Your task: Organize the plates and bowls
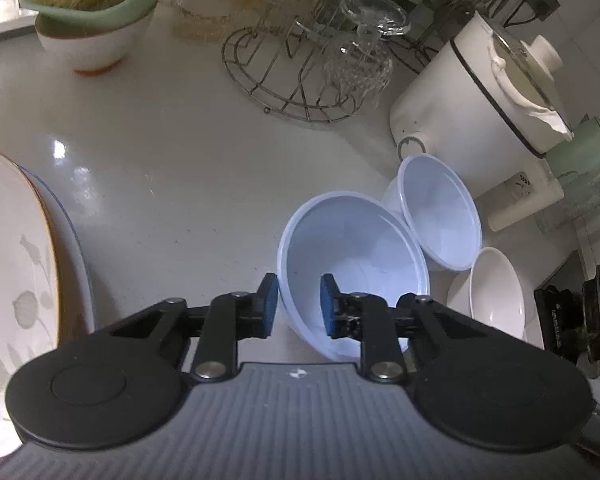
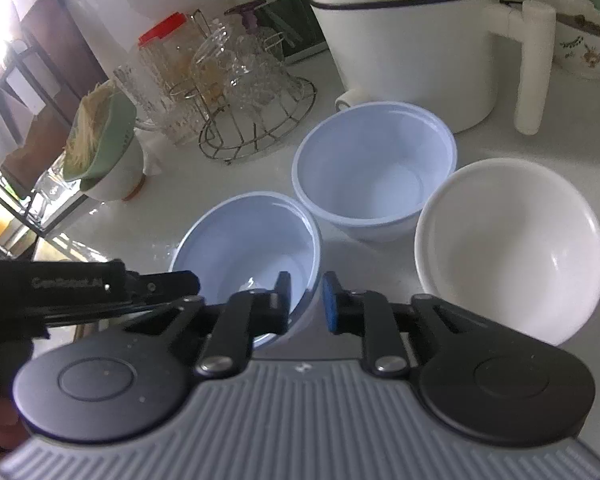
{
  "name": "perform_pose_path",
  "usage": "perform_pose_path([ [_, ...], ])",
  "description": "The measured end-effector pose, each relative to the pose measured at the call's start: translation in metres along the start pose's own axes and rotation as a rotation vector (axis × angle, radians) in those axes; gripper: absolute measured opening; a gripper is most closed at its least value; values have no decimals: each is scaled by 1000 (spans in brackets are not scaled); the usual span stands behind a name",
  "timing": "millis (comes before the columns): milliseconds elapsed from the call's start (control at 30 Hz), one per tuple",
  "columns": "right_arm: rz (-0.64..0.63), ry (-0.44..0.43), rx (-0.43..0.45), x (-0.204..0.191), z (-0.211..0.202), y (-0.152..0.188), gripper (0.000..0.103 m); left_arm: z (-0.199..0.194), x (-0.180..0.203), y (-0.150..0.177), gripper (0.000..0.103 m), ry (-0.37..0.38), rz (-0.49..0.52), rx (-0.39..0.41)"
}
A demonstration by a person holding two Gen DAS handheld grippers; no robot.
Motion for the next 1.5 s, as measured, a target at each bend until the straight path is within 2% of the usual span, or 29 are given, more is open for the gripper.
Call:
perform_pose_path([
  [300,-28,-34,-1,-11,-4,-2,16,-17,0,-6,24,-31,30,11],
  [467,-57,-59,11,-25,-5,-4,17,-29,-7,-9,24,-72,42,33],
  [733,-102,-49,-36,-36,11,6,17,-25,-24,-2,24,-126,25,21],
  [1000,-99,-67,-28,-42,11,7,17,-26,-31,2,25,-151,17,22],
  [1100,-99,-71,-7,-43,4,4,18,-32,-33,0,27,-155,8,31],
  [1200,-97,-66,13,-44,-3,0,20,-42,-33,-2,33,-154,0,49],
  [1267,-99,-59,25,-43,-8,-3,30,-50,-31,-3,34,-149,3,63],
  [1333,-104,-57,45,-43,-15,-8,35,-60,-27,-4,34,-149,16,71],
  [1500,-122,-64,80,-46,-37,-16,35,-90,-5,-5,34,-120,71,100],
])
Point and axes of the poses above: each gripper's, at about its wrist camera, not at the fingertips, and z roughly the way its jaws point, x to its right, y to its underside, the point moved 10 cm from there along z, roughly the way its jaws point, and after that the axes turned 3 degrees about -x, right-handed, at the moved point
